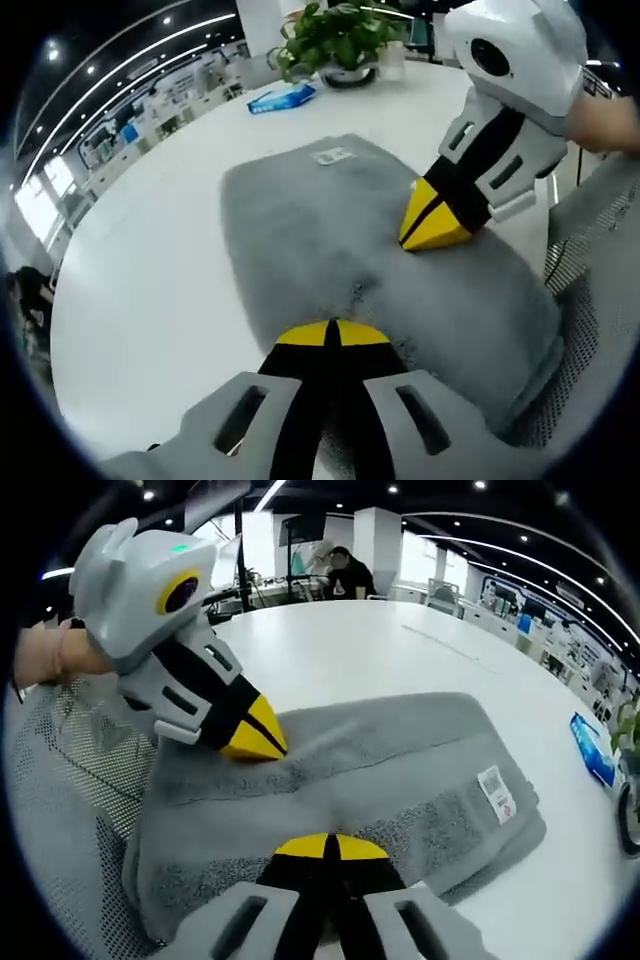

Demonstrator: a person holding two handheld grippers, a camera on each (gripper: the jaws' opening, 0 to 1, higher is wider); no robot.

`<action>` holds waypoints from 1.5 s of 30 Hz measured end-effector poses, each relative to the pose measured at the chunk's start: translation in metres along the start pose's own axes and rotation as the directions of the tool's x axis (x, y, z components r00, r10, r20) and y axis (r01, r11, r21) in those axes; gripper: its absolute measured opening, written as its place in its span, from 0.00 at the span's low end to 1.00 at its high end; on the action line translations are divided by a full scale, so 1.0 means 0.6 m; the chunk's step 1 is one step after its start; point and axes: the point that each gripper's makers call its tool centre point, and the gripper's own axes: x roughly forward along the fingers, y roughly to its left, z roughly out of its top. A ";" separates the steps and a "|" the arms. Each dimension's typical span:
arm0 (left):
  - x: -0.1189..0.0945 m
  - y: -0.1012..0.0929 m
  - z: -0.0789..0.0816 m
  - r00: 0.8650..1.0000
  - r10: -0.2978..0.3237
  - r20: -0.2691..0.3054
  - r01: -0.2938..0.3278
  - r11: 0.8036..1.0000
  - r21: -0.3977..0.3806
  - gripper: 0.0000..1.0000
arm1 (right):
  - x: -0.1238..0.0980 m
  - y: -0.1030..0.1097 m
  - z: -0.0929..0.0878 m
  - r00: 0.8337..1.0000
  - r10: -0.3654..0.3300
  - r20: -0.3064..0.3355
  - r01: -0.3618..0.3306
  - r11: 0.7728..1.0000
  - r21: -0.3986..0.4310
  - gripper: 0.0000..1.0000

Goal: Open the folded towel by lifting each exposed corner and separating the folded layers until the towel lies flat within the target outline without major curled edges

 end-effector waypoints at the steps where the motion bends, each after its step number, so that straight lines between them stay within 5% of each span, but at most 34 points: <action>1: -0.001 -0.001 0.000 1.000 -0.005 0.001 0.005 1.000 -0.001 0.00 | 0.000 -0.002 0.000 1.000 -0.004 0.000 0.004 1.000 -0.002 0.00; 12: -0.001 -0.023 0.005 0.998 -0.063 0.015 0.064 0.998 -0.011 0.00 | -0.002 -0.020 -0.003 0.998 -0.063 -0.010 0.063 0.997 -0.038 0.00; 20: 0.002 -0.033 0.009 0.995 -0.097 0.030 0.098 0.995 -0.031 0.00 | 0.001 -0.030 -0.001 0.993 -0.116 -0.009 0.112 0.972 -0.207 0.00; 26: 0.002 -0.032 0.008 0.994 -0.100 0.037 0.102 0.994 -0.050 0.00 | 0.001 -0.030 -0.002 0.992 -0.123 -0.004 0.119 0.965 -0.234 0.00; 29: 0.002 -0.034 0.009 0.994 -0.099 0.048 0.099 0.995 0.001 0.00 | 0.000 -0.031 -0.002 0.994 -0.113 0.009 0.112 0.965 -0.238 0.00; 33: 0.002 -0.034 0.010 0.994 -0.096 0.049 0.095 0.995 0.013 0.00 | -0.001 -0.033 -0.001 0.995 -0.098 0.025 0.101 0.977 -0.188 0.00; 39: 0.001 -0.035 0.013 0.995 -0.093 0.047 0.091 0.995 0.051 0.00 | -0.011 -0.035 0.005 0.997 -0.064 0.045 0.064 0.998 -0.001 0.00; 42: -0.003 -0.029 0.018 0.994 -0.096 0.054 0.095 0.995 0.017 0.00 | -0.034 -0.062 0.010 0.990 -0.114 0.082 0.109 0.992 0.062 0.03; 45: -0.005 -0.019 0.029 0.994 -0.072 0.086 0.072 0.997 0.003 0.04 | -0.047 -0.088 -0.012 0.984 -0.173 0.047 0.168 0.981 0.098 0.04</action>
